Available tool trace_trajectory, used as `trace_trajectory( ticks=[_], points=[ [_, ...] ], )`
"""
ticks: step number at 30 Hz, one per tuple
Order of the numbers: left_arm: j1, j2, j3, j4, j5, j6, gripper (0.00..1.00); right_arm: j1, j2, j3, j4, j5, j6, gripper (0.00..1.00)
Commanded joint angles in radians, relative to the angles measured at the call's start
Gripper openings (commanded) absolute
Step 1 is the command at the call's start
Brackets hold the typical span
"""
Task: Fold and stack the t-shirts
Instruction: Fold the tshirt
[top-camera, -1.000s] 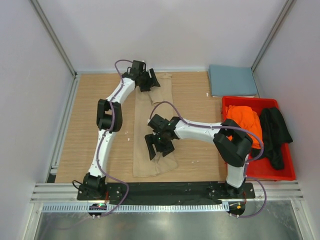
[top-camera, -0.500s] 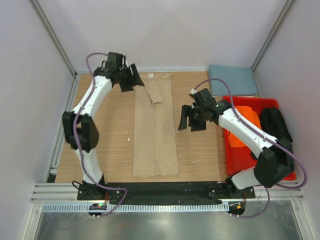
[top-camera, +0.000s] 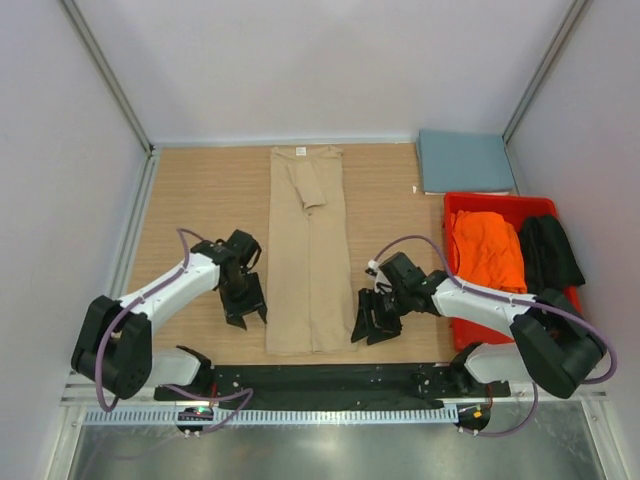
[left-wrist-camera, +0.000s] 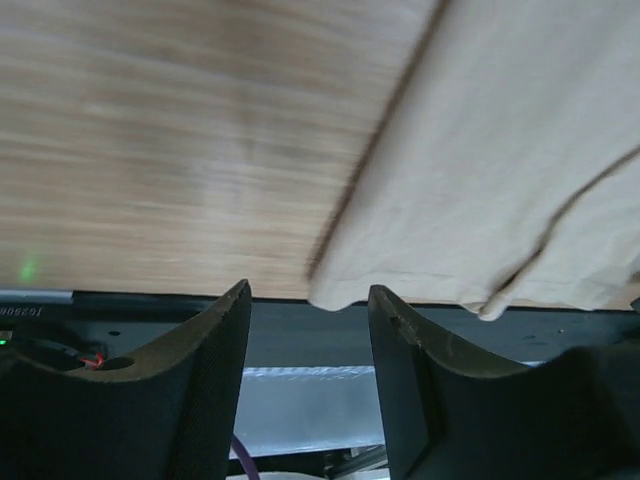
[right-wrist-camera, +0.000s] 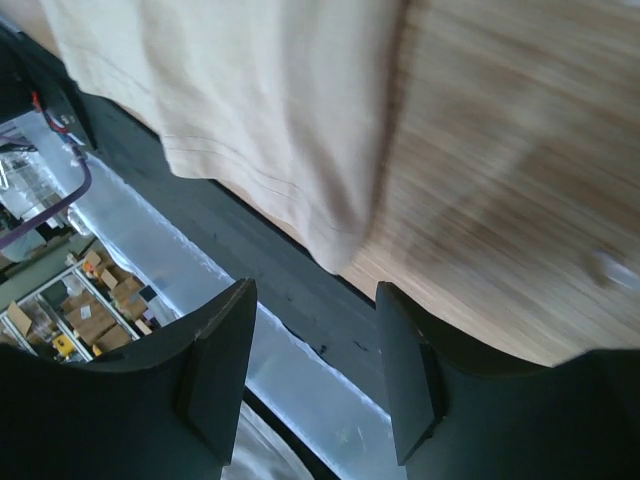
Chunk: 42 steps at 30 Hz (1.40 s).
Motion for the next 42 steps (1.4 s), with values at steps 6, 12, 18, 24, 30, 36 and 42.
trace_trajectory(
  ticks=[6, 12, 18, 24, 30, 36, 42],
  points=[
    [0.005, -0.07, -0.199, 0.082, 0.026, -0.165, 0.51, 0.142, -0.021, -0.09, 0.327, 0.088, 0.261, 0.56],
    [0.005, -0.094, -0.26, 0.147, 0.075, -0.194, 0.52, 0.142, -0.088, -0.091, 0.232, 0.132, 0.243, 0.56],
    [0.005, -0.136, -0.349, 0.227, 0.127, -0.251, 0.56, 0.141, -0.101, -0.116, 0.212, 0.167, 0.237, 0.56],
    [0.005, -0.201, -0.356, 0.166, 0.094, -0.286, 0.53, 0.141, -0.087, -0.165, 0.258, 0.147, 0.257, 0.55],
    [0.005, -0.473, -0.313, 0.029, -0.02, -0.384, 0.55, 0.141, -0.092, -0.171, 0.25, 0.156, 0.243, 0.54],
    [0.005, -0.403, -0.391, 0.156, 0.099, -0.386, 0.63, 0.141, -0.11, -0.196, 0.264, 0.15, 0.257, 0.55],
    [0.004, -0.366, -0.406, 0.243, 0.096, -0.355, 0.58, 0.141, -0.101, -0.206, 0.279, 0.145, 0.255, 0.55]
  ],
)
